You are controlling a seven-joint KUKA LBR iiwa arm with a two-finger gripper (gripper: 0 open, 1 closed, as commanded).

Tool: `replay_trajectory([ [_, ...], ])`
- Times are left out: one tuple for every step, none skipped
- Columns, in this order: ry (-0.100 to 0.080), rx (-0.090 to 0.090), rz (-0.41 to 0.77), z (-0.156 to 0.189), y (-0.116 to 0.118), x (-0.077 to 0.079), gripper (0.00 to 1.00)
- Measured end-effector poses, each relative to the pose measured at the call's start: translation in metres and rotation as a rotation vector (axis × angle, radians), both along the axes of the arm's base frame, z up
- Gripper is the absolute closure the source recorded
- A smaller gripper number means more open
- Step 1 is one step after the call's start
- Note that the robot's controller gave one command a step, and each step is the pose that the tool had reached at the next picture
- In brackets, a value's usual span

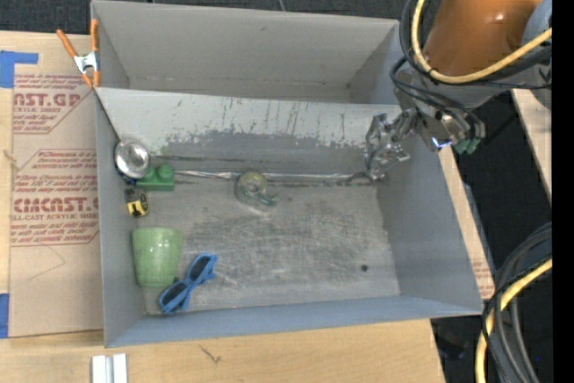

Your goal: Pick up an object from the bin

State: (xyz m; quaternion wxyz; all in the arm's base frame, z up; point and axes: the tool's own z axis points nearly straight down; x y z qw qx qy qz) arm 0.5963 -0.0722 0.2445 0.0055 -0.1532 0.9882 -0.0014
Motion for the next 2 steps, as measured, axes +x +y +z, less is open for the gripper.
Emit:
replay_trajectory([
  [0.016, 0.002, 0.184, -0.1113, 0.0056, -0.0156, 1.00],
  [0.010, 0.000, 0.183, -0.1073, 0.0052, -0.0138, 0.00],
])
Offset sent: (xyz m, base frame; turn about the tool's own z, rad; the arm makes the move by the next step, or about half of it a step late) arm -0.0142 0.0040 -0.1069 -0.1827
